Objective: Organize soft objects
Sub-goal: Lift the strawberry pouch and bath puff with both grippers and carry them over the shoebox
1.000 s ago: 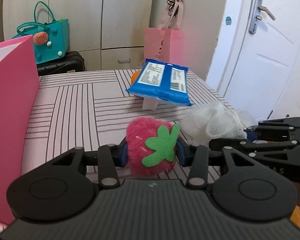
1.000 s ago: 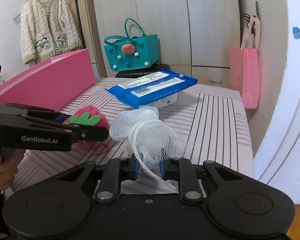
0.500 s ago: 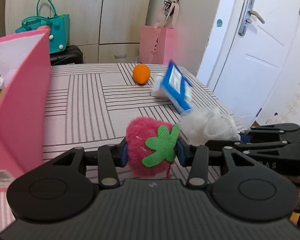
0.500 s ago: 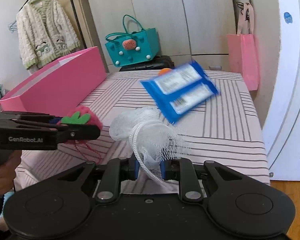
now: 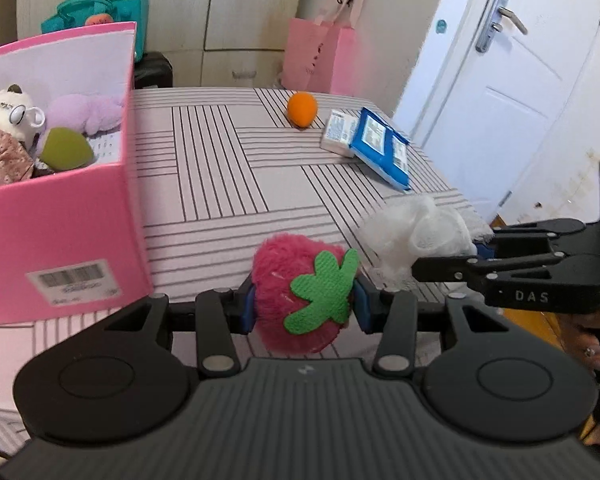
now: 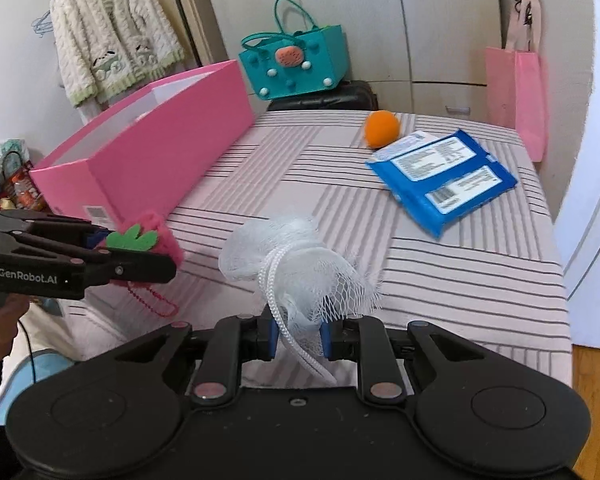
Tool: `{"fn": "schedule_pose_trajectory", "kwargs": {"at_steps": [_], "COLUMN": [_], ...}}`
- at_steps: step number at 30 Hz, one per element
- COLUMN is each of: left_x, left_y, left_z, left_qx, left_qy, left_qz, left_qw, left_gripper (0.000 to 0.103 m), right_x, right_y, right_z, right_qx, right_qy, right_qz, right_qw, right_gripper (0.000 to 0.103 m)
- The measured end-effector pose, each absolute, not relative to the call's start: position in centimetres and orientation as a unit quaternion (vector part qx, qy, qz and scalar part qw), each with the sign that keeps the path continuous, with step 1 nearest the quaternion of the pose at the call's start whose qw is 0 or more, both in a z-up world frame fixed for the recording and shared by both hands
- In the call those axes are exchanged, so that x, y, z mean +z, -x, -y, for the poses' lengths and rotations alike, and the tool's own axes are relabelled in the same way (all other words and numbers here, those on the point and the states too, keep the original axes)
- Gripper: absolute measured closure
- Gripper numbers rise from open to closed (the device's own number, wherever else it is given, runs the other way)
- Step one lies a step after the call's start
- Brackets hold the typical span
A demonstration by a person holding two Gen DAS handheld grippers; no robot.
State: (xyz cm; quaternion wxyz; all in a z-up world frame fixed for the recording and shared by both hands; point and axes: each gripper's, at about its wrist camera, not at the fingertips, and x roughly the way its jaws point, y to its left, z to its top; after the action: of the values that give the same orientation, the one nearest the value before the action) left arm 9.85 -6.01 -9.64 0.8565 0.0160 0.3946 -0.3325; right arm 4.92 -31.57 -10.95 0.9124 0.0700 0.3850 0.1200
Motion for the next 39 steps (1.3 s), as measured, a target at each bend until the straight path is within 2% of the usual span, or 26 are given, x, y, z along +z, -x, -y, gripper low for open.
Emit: {"fn": "schedule_pose_trajectory", "kwargs": {"at_steps": [11, 22, 32, 39], "left_x": [-4.3, -1.8, 0.1, 1.1], "left_y": [-6.5, -5.6, -6.8, -8.5], "left_z": [1.9, -2.9, -5.6, -7.2], "left_qx": [-0.346, -0.341, -0.323, -0.322], "left_qy": [-0.084, -0.066, -0.060, -0.035], "left_qz": [-0.400, -0.404, -0.398, -0.363], "left_qw": [0.845, 0.846, 0.857, 0.874], "left_gripper": [0.058, 0.058, 0.058, 0.057], "right_x": [-5.5, -0.2, 2.1, 2.6], "right_y": [-3.6, -2.1, -3.9, -6.6], "right_z": [27.0, 21.5, 19.4, 19.2], "right_qx": [0.219, 0.286, 0.319, 0.314], "right_qy": [-0.062, -0.003, 0.002, 0.010], "right_qz": [-0.428, -0.390, -0.360, -0.342], "right_qw": [0.875, 0.875, 0.877, 0.886], "right_gripper": [0.079, 0.077, 0.077, 0.076]}}
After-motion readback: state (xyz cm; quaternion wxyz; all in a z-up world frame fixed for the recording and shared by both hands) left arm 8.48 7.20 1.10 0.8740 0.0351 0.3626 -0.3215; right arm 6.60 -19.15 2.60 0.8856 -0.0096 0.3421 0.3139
